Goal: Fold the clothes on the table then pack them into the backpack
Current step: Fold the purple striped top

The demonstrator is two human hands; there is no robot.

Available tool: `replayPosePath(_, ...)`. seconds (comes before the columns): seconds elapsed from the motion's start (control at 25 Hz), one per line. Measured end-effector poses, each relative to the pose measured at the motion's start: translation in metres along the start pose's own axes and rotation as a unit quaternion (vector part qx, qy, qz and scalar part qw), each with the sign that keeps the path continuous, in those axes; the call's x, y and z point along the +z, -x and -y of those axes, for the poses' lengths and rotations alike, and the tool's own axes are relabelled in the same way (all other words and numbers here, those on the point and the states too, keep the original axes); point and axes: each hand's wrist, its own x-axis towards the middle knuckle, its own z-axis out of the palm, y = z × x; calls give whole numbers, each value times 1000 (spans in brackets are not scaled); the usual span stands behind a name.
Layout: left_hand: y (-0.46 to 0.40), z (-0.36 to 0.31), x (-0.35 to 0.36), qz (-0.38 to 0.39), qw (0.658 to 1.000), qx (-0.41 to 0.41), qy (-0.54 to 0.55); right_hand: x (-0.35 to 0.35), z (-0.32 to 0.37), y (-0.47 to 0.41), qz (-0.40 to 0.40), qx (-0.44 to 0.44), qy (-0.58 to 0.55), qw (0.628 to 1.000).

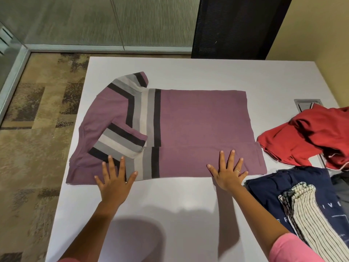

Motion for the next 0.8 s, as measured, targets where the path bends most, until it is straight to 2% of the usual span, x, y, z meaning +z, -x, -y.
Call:
replayPosePath(0.24, -2, 16, 0, -7, 1000, -18, 3, -23, -23, -19, 19, 53, -29, 998)
replayPosePath(0.36, -3, 15, -2, -34, 999, -32, 19, -34, -22, -29, 32, 68, -25, 997)
replayPosePath(0.4, -6, 13, -7, -50, 997, -40, 31, -39, -19, -31, 8, 70, -31, 997)
replayPosePath(0.52, -33, 8, -33, -127, 987, -77, 60, -57, -6, -45, -136, 61, -58, 987)
replayPosePath(0.6, -65, 7, -58, -159, 981, -81, 69, -75, 6, -63, -196, 18, -53, 979)
replayPosePath(0.72, -130, 5, -99, -179, 974, -47, 130, -111, 27, -105, -219, -73, -28, 973)
replayPosePath(0.8, -174, 6, -120, -168, 971, -64, 159, -135, 38, -137, -228, -126, -22, 965)
